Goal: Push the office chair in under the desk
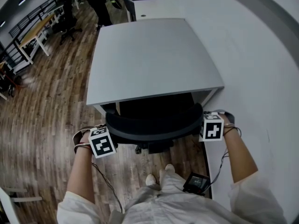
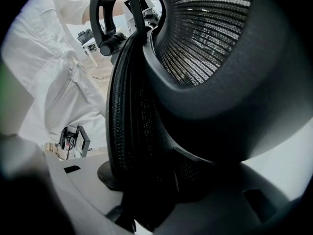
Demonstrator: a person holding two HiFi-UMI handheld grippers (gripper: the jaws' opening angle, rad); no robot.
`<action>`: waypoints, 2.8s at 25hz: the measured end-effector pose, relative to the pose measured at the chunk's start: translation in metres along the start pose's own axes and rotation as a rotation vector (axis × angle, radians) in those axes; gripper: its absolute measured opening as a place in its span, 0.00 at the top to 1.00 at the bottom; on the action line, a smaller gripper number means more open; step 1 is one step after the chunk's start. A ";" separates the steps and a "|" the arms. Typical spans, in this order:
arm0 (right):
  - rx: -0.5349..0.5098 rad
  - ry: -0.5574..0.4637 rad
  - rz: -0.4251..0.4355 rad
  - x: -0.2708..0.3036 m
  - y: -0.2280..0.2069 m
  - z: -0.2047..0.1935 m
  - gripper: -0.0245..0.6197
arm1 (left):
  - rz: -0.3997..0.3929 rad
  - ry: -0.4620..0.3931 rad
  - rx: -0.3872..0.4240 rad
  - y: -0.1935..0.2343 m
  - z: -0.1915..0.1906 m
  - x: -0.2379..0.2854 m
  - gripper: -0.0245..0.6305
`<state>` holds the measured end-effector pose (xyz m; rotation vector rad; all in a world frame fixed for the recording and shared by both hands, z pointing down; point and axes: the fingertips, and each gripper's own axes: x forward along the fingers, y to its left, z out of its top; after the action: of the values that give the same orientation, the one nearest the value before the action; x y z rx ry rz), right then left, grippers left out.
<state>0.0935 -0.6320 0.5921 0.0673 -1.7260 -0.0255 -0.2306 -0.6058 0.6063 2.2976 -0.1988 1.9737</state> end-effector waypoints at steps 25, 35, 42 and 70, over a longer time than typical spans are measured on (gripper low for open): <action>-0.055 -0.024 -0.017 0.004 -0.076 0.019 0.62 | 0.050 -0.024 -0.028 0.067 0.008 -0.003 0.64; -0.060 -0.024 -0.017 0.004 -0.085 0.021 0.62 | 0.048 -0.030 -0.030 0.075 0.008 -0.003 0.64; -0.055 -0.022 -0.015 0.004 -0.103 0.020 0.62 | 0.053 -0.030 -0.031 0.093 0.012 -0.006 0.64; -0.038 -0.012 -0.027 0.017 -0.172 0.027 0.62 | 0.074 -0.027 -0.045 0.161 0.006 -0.002 0.65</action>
<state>0.0696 -0.8050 0.5956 0.0626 -1.7359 -0.0794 -0.2520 -0.7656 0.6026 2.3223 -0.3315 1.9512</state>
